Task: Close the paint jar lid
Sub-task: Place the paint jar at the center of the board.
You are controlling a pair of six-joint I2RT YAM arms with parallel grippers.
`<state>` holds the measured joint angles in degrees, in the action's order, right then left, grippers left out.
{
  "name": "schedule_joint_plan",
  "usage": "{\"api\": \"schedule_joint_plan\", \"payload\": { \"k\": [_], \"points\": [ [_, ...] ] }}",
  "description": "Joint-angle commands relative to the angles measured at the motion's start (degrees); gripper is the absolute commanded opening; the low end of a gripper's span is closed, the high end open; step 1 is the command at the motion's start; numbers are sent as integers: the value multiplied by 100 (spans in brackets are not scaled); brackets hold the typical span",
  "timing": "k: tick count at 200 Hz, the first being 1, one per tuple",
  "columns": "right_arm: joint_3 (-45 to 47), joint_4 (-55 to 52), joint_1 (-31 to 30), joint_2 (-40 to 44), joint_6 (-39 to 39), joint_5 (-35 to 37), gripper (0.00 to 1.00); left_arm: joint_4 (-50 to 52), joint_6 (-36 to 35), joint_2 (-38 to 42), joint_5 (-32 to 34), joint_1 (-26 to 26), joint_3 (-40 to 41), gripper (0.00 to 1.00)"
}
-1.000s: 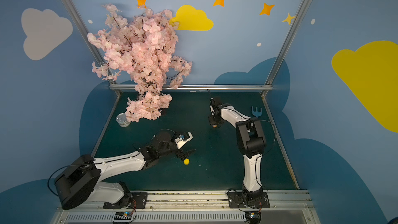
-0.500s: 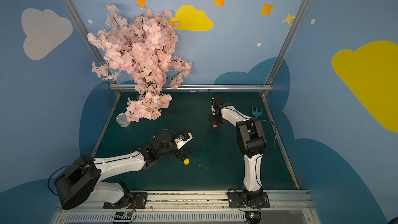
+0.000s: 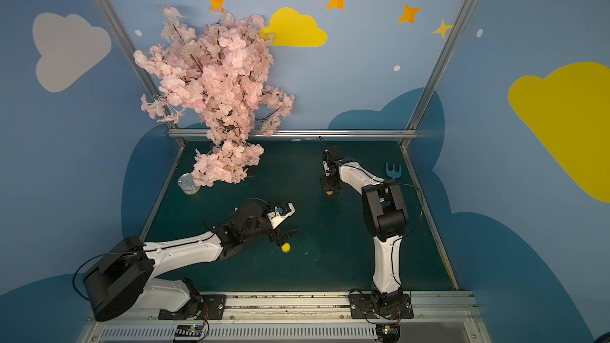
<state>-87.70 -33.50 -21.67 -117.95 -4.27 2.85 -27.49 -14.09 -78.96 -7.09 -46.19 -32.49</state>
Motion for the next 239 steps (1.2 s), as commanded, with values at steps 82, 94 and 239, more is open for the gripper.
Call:
{"api": "schedule_joint_plan", "payload": {
  "k": [82,94,239],
  "points": [
    [-153,-145,15,-109,-56,30,36,-64,-68,77,-99,-4,41,100],
    [-166,-170,18,-97,-34,46,40,-62,-68,82,-100,-4,41,100],
    [-24,-63,-91,433,62,443,75,-38,-15,73,-126,-4,14,100]
  ]
}}
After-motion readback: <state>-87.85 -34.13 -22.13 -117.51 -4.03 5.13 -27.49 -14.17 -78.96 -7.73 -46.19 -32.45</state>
